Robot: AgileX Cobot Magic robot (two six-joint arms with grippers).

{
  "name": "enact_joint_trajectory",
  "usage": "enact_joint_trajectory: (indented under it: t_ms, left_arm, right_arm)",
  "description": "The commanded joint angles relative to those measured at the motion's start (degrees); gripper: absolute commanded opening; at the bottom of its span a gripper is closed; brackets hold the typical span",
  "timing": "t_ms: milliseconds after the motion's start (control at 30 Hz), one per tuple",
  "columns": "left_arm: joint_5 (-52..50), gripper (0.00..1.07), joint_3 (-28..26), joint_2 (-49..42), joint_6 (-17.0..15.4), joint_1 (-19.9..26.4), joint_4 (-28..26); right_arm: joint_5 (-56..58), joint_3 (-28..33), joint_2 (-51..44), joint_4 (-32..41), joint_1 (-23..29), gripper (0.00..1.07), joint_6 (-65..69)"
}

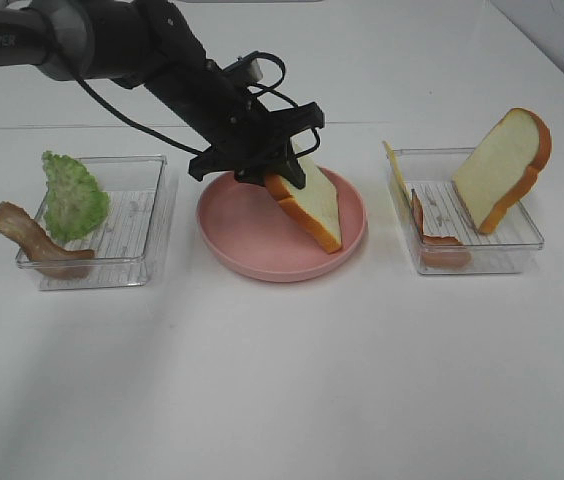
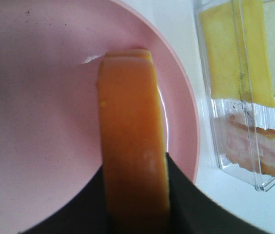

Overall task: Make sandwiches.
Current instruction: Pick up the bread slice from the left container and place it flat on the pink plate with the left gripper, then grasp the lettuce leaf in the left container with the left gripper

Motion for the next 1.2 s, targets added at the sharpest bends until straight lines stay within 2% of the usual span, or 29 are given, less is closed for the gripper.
enact_joint_trajectory:
  t_ms: [33,200,267,300,333,367,400,433,467,500,533,567,600,833,900,933,1000,1200]
  left_arm:
    - [-0.4,0.0,0.06,1.15,-0.57,-0.86,0.29]
    - [-0.23,0.03,0.06,1.32,-0.57,-0.86,0.8]
    - [0.97,0.16,0.06,1.32,-0.52,-0.86,1.26]
    - [0.97,0.16,0.06,1.32,-0.52,-0.86,1.26]
    - [1.6,0.27,0.06,1.32,-0.52,-0.86,1.83]
    - [1.6,0.27,0.06,1.32,-0.52,-0.86,1.83]
    - [1.95,0.35,0.06,1.2,-0.52,-0.86,2.23]
    - [2.41,0.53,0.06,1.03,-0.57,-0.86,3.78]
    - [2.41,0.53,0.06,1.03,-0.57,-0.86,3.78]
    - [2.58,0.66,0.0,0.86,-0.86,-0.86,6.02]
    - [2.64,0.72,0.0,0.57,-0.97,-0.86,7.16]
    - [2.64,0.72,0.0,0.57,-0.97,-0.86,7.16]
    - [3.15,0.78,0.0,0.11,-0.97,-0.86,8.77]
    - [6.47,0.8,-0.17,-2.01,-1.6,-0.86,15.36]
    - [9.85,0.8,-0.23,-3.09,-2.98,-0.86,19.94]
    - [9.85,0.8,-0.23,-3.09,-2.98,-0.86,19.94]
    - [14.27,0.8,-0.8,-5.9,-5.21,-0.86,26.64]
    - [19.08,0.8,-0.8,-9.8,-4.76,-0.86,30.37]
  right_arm:
    - [-0.34,0.17,-0.74,-0.34,0.06,0.94,0.4]
    - [-0.34,0.17,-0.74,-0.34,0.06,0.94,0.4]
    - [-0.34,0.17,-0.74,-0.34,0.06,0.94,0.4]
    - [-0.34,0.17,-0.74,-0.34,0.06,0.94,0.4]
    - [-0.34,0.17,-0.74,-0.34,0.06,0.94,0.4]
    - [-0.34,0.17,-0.74,-0.34,0.06,0.94,0.4]
    - [-0.34,0.17,-0.74,-0.34,0.06,0.94,0.4]
    - [-0.34,0.17,-0.74,-0.34,0.06,0.94,0.4]
    - [-0.34,0.17,-0.74,-0.34,0.06,0.94,0.4]
    - [-0.34,0.17,-0.74,-0.34,0.06,0.94,0.4]
    - [-0.34,0.17,-0.74,-0.34,0.06,0.94,0.4]
    - [-0.34,0.17,-0.74,-0.34,0.06,0.94,0.4]
    - [-0.34,0.17,-0.74,-0.34,0.06,0.94,0.4]
    - [-0.34,0.17,-0.74,-0.34,0.06,0.94,0.4]
    - [-0.34,0.17,-0.74,-0.34,0.06,0.94,0.4]
    - [-0.34,0.17,-0.74,-0.34,0.06,0.94,0.4]
    - [-0.34,0.17,-0.74,-0.34,0.06,0.94,0.4]
    - [-0.34,0.17,-0.74,-0.34,0.06,0.94,0.4]
